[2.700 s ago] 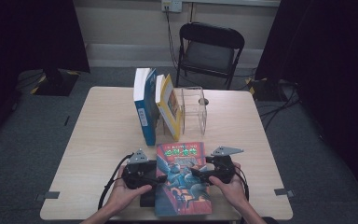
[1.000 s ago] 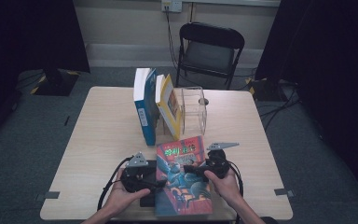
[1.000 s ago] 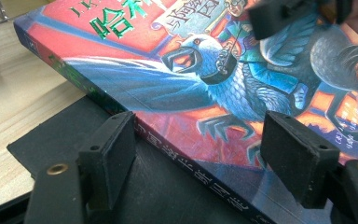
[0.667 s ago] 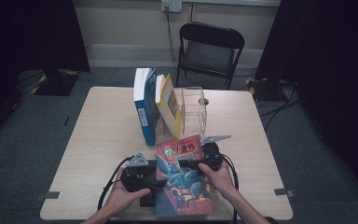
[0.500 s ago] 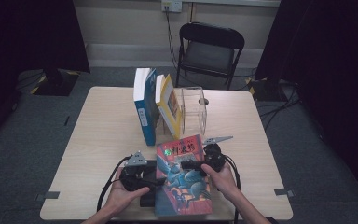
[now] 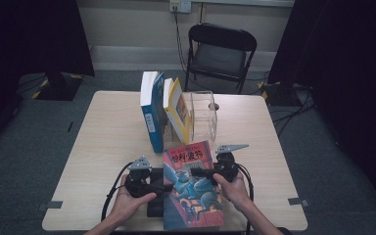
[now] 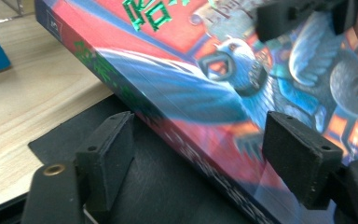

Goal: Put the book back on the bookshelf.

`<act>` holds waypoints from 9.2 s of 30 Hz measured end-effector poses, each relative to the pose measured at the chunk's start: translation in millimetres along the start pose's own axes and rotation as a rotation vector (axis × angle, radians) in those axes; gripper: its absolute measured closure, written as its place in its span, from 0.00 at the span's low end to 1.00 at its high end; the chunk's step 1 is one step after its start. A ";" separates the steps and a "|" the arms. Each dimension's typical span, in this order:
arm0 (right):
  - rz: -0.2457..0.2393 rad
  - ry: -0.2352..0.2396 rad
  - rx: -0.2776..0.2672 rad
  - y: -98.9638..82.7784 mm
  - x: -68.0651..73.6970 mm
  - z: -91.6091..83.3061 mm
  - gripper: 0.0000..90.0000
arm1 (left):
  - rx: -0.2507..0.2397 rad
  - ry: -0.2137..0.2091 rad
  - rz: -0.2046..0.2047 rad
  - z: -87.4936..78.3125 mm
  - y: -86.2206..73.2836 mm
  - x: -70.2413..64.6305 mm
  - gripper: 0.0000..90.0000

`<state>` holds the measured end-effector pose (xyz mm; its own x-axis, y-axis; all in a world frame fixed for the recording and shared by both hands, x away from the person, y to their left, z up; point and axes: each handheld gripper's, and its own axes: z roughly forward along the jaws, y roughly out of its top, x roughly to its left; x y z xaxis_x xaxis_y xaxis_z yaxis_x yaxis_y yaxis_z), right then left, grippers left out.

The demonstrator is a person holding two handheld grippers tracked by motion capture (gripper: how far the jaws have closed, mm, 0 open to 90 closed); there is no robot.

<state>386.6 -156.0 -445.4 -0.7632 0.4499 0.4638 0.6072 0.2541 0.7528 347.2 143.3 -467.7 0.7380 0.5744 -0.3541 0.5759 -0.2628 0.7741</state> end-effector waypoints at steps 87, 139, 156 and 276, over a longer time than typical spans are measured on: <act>-0.261 -0.231 -0.306 51.6 48.4 -84.6 0.44 | -0.292 0.000 0.324 -45.0 72.6 -65.8 0.82; -0.301 -0.141 -0.227 54.7 37.6 -60.9 0.40 | -0.386 0.070 0.293 -22.1 64.8 -68.5 0.80; -0.309 -0.192 -0.251 82.1 35.2 -43.6 0.40 | -0.360 0.145 0.314 -31.4 92.2 -52.8 0.83; -0.149 -0.462 -0.273 109.1 -40.8 24.9 0.83 | -0.415 0.388 0.146 -72.3 54.3 -30.9 0.83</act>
<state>489.5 -125.3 -393.8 -0.6228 0.7703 0.1367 0.3742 0.1398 0.9168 330.2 167.3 -376.8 0.5713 0.8177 -0.0708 0.2343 -0.0798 0.9689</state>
